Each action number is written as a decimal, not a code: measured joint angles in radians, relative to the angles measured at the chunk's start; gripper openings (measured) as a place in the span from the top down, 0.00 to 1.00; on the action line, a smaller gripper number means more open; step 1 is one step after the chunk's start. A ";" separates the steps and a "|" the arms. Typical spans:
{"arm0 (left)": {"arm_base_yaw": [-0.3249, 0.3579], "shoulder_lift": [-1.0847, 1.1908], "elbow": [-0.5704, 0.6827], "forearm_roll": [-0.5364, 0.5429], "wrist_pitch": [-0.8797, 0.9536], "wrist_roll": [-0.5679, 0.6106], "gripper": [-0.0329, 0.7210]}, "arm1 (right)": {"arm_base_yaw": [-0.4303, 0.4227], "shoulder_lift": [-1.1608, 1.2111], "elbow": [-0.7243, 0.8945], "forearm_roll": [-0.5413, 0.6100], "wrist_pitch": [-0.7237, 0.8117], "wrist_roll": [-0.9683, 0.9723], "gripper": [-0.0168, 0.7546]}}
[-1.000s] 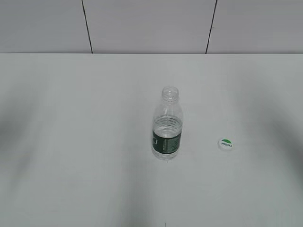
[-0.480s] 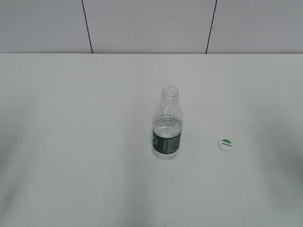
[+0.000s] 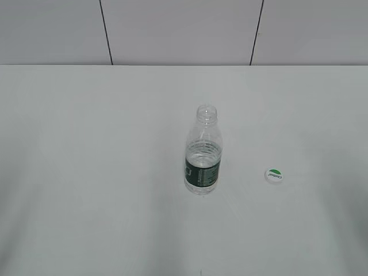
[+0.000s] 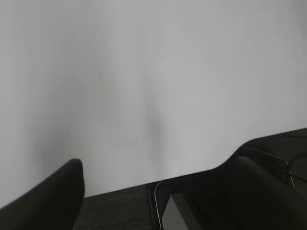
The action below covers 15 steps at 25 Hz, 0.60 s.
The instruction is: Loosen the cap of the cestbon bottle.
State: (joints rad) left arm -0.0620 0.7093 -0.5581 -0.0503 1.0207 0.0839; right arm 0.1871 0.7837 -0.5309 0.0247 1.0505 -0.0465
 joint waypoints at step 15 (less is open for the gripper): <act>0.000 -0.365 0.017 -0.037 0.019 0.000 0.29 | 0.000 -0.432 0.027 0.001 0.029 0.000 0.21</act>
State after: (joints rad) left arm -0.0620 0.3442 -0.5415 -0.0871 1.0401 0.0839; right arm 0.1871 0.3520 -0.5039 0.0255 1.0794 -0.0465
